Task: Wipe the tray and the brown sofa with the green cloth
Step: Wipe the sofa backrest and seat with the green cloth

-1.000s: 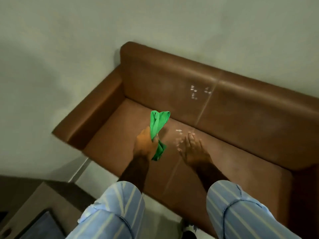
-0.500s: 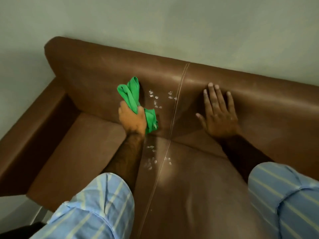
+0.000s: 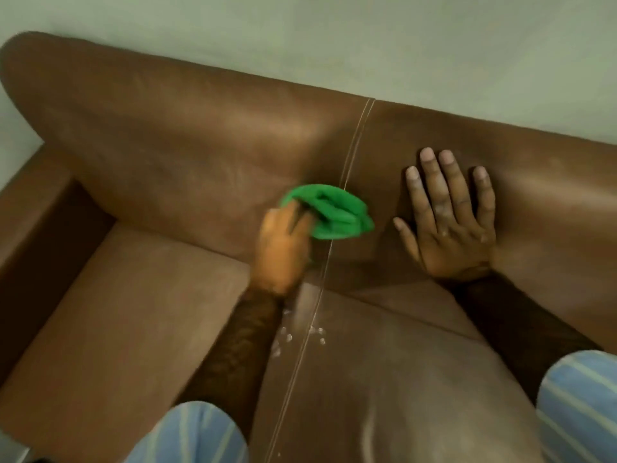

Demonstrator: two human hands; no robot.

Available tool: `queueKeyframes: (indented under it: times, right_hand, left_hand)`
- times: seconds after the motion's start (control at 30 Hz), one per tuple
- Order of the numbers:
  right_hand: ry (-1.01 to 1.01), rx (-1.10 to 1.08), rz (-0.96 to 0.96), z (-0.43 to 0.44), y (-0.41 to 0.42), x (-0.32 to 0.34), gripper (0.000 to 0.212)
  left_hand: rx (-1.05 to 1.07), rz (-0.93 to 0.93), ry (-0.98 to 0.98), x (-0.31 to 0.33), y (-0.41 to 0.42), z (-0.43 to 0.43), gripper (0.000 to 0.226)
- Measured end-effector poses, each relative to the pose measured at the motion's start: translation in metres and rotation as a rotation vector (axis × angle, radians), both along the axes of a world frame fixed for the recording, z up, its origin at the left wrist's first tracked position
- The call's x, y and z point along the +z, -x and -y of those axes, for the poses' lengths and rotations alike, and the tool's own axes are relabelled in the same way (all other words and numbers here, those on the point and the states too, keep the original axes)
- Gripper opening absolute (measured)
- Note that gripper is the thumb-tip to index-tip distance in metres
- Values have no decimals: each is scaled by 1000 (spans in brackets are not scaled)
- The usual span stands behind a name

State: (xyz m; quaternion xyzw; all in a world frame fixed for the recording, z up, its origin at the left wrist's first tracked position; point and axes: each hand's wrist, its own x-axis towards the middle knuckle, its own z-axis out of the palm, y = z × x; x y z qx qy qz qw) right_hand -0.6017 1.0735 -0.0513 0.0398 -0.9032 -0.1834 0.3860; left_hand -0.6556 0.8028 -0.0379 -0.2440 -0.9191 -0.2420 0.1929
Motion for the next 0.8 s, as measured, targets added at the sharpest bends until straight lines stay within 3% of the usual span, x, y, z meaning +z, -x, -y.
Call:
queueKeyframes:
  times: [0.03,0.13,0.2,0.23,0.33,0.4,0.47,0.57,0.63,0.7,0.8]
  right_hand:
    - [-1,-7,-9,1,2,-1,79]
    - [13,-43,-33,5,3,-4,78]
    - [29,-66,-56,10,2,-7,77]
    - [40,-77,-68,12,1,-8,76]
    - [66,-89,-68,18,-1,-8,75]
    - [62,-101,-58,20,-3,-5,74]
    - [55,-111,-52,25,-4,-2,73]
    - [80,-121,-33,34,-5,0,69]
    - [120,-144,-24,44,-8,1,67]
    - [223,-178,21,58,-14,0,66]
    - [407,-179,184,89,-43,-14,67]
  left_hand:
    - [144,34,-84,0,11,15,38]
    - [640,156,-602,4,29,3,39]
    - [706,174,-711,8,15,-44,38]
    - [621,201,-653,8,1,-62,42]
    - [103,156,-256,-9,-29,-50,44]
    - [-25,65,-28,-16,-10,-11,40]
    - [152,137,-94,-17,5,13,43]
    - [570,289,-604,-6,5,-14,50]
    - [669,261,-753,1,-3,-46,54]
    - [456,283,-594,-8,-21,-53,53]
    - [25,372,-155,-42,-54,-9,49]
